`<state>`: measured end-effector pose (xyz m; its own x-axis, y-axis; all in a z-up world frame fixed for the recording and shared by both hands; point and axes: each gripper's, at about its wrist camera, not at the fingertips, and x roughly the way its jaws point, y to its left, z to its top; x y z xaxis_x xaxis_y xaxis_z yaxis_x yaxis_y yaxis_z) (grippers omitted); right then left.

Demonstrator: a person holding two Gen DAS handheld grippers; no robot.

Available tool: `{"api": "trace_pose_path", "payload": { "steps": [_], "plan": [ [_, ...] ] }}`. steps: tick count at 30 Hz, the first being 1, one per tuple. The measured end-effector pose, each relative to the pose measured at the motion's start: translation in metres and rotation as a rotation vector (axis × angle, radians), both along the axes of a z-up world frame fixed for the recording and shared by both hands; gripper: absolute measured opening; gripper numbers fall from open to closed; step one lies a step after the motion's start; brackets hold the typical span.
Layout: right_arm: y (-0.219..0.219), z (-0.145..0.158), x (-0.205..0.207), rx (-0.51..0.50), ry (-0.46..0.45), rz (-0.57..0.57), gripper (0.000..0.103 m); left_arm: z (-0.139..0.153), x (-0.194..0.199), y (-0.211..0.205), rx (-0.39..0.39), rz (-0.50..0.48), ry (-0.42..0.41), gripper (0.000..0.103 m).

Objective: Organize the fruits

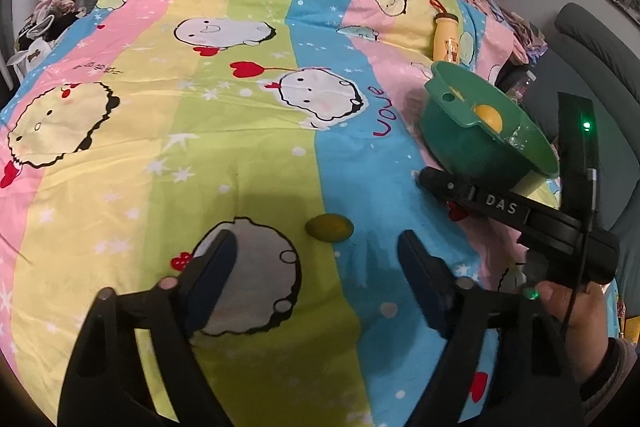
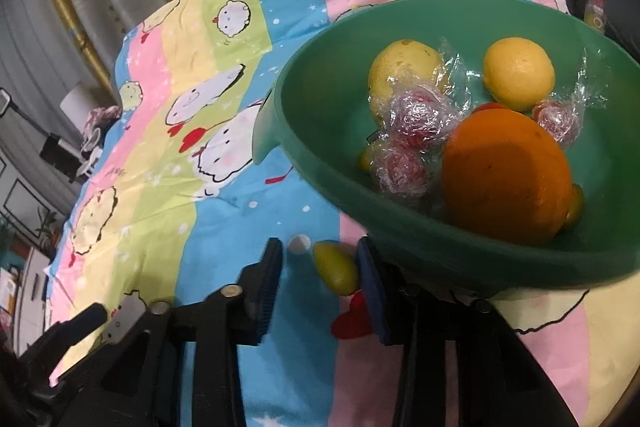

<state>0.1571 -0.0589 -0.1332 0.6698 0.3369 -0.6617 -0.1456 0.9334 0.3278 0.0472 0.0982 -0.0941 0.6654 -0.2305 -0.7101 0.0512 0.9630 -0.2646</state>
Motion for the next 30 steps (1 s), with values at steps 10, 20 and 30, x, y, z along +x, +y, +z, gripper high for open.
{"api": "trace_pose_path", "payload": {
  "steps": [10, 20, 30],
  "plan": [
    [-0.016, 0.000, -0.023, 0.080, 0.020, 0.130, 0.021, -0.008, 0.014, -0.014, 0.010, 0.010, 0.044, 0.066],
    [-0.036, 0.022, -0.055, 0.166, -0.031, 0.241, 0.021, -0.017, 0.029, -0.022, 0.081, 0.035, 0.062, 0.031],
    [-0.040, 0.030, -0.063, 0.184, -0.065, 0.276, 0.021, 0.000, 0.010, -0.033, 0.079, -0.005, 0.024, 0.030]
  ]
}}
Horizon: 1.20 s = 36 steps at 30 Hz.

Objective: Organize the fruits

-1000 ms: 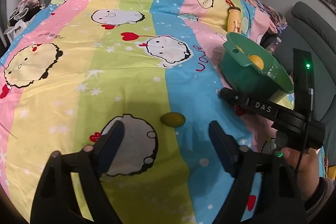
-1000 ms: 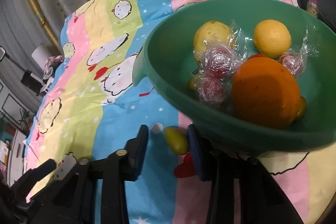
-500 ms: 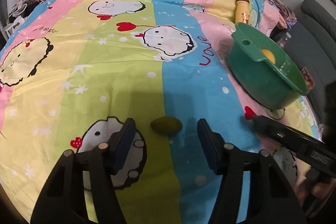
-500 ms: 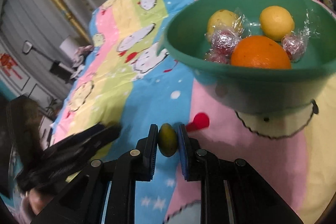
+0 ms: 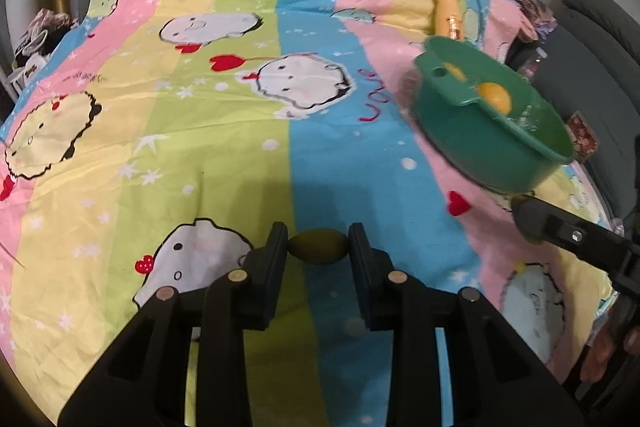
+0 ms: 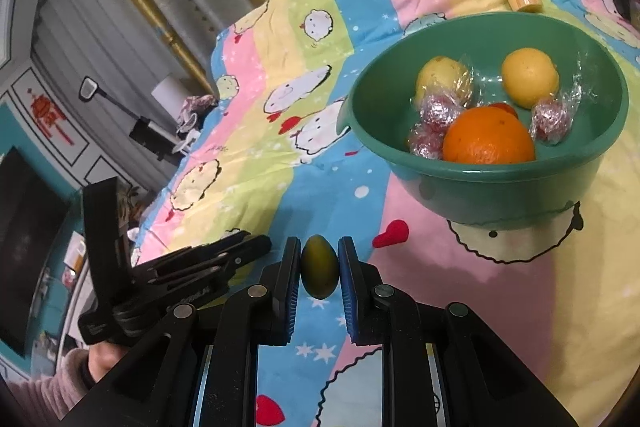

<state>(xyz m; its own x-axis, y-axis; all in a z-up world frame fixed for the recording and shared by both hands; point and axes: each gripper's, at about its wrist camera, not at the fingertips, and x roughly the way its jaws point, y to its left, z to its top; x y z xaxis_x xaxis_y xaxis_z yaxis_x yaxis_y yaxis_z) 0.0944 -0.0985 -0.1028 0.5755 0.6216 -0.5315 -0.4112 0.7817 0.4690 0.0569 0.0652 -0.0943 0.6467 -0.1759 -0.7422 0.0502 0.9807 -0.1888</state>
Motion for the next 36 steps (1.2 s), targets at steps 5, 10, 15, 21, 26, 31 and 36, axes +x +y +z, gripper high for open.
{"api": "trace_pose_path", "payload": {
  "steps": [5, 10, 15, 21, 26, 31, 36],
  "plan": [
    [-0.011, 0.013, -0.005, 0.033, -0.036, -0.009, 0.021, 0.025, -0.006, -0.012, -0.022, -0.033, -0.049, 0.030],
    [-0.029, 0.027, -0.009, 0.063, -0.077, -0.035, 0.021, 0.051, -0.005, -0.032, -0.030, -0.075, -0.096, 0.031],
    [-0.054, 0.039, -0.011, 0.083, -0.111, -0.084, 0.021, 0.071, 0.002, -0.056, -0.022, -0.118, -0.129, 0.031],
    [-0.082, 0.050, -0.009, 0.095, -0.139, -0.141, 0.021, 0.087, 0.015, -0.085, -0.004, -0.166, -0.156, 0.031],
    [-0.101, 0.055, -0.003, 0.091, -0.152, -0.170, 0.021, 0.095, 0.026, -0.105, 0.015, -0.205, -0.166, 0.031],
    [-0.111, 0.060, 0.002, 0.074, -0.172, -0.183, 0.021, 0.099, 0.039, -0.124, 0.046, -0.234, -0.172, 0.031],
    [-0.117, 0.064, 0.012, 0.045, -0.184, -0.188, 0.021, 0.099, 0.051, -0.137, 0.063, -0.251, -0.168, 0.031]
  ]
}}
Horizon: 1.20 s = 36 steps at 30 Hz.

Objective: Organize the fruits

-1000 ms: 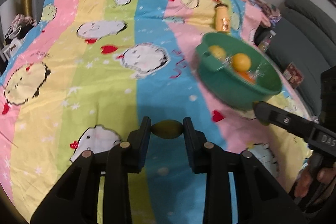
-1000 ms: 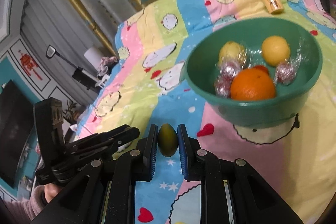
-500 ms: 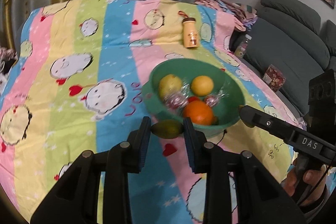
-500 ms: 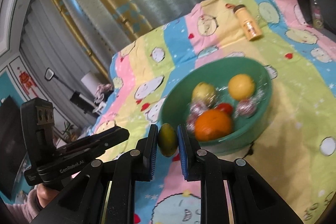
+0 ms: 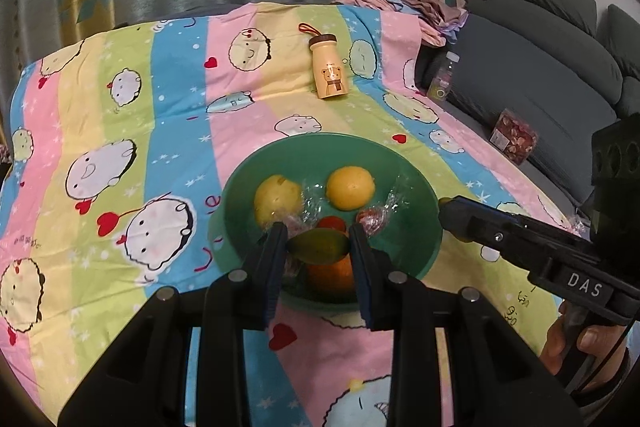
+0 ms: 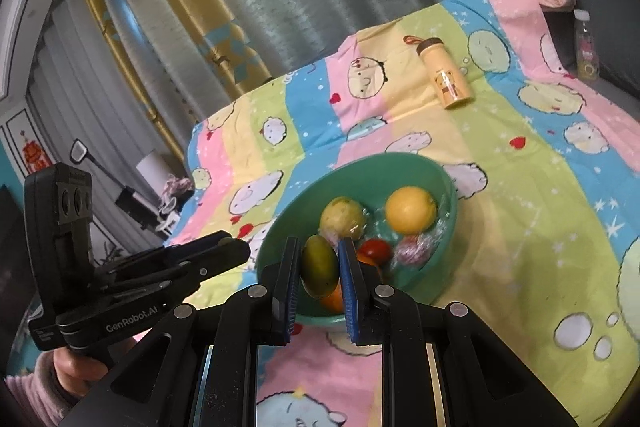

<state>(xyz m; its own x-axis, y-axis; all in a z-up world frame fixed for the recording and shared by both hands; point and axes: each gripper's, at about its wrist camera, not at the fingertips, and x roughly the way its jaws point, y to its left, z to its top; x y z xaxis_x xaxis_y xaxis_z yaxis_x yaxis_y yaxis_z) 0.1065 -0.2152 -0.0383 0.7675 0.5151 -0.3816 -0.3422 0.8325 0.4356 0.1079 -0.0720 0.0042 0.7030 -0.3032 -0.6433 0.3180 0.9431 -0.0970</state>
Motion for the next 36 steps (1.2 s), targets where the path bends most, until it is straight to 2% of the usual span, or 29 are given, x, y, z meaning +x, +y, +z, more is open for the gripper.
{"api": "trace_pose_path", "payload": {
  "steps": [12, 36],
  "plan": [
    [-0.001, -0.002, 0.018, -0.048, 0.011, 0.010, 0.021, -0.007, 0.021, -0.021, 0.038, -0.026, 0.018, 0.031],
    [0.008, -0.006, 0.037, -0.102, 0.029, 0.041, 0.021, -0.016, 0.040, -0.027, 0.083, -0.034, 0.060, 0.031]
  ]
}}
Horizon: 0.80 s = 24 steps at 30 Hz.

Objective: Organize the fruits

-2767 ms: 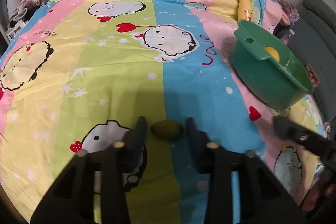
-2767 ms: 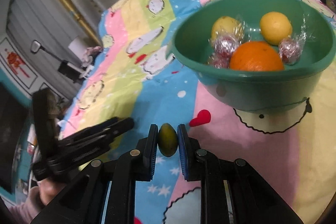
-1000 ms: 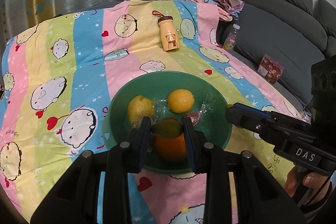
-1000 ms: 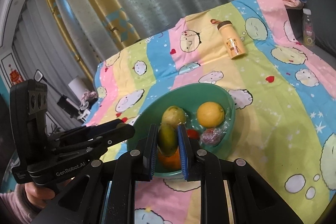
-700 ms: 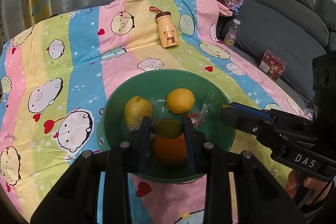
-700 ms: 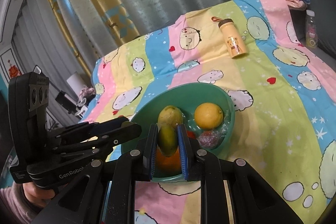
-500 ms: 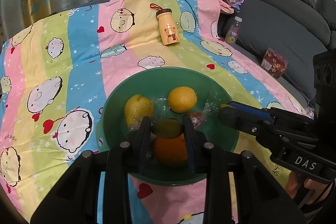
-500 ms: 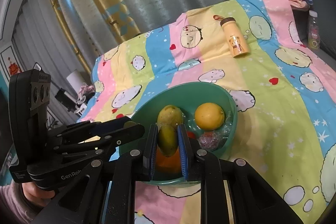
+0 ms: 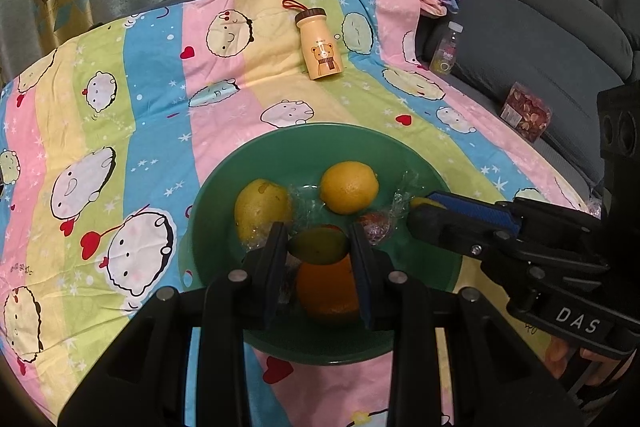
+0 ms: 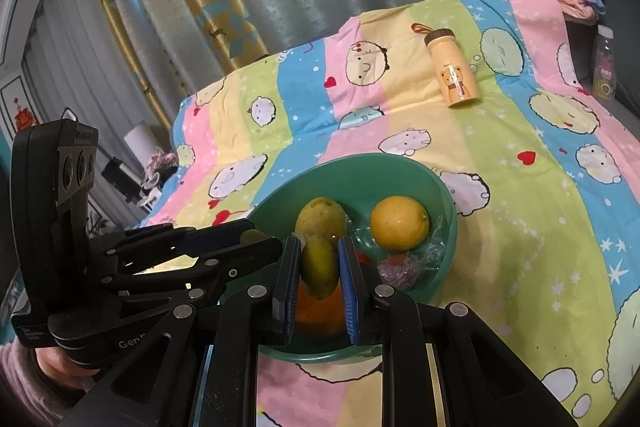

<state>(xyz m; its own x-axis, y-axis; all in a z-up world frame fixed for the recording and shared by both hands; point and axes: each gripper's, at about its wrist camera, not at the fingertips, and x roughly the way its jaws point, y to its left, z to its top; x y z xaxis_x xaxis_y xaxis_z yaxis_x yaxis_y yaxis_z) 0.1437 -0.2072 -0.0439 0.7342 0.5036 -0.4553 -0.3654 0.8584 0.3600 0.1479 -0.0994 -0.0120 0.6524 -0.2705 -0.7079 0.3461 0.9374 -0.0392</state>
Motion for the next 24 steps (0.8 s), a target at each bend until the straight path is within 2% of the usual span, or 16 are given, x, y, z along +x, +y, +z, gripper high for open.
{"api": "trace_pose_path", "payload": {
  "steps": [24],
  "plan": [
    [0.006, -0.003, 0.011, -0.066, 0.019, 0.025, 0.021, -0.007, 0.010, -0.005, 0.050, -0.018, 0.036, 0.031]
  ]
}}
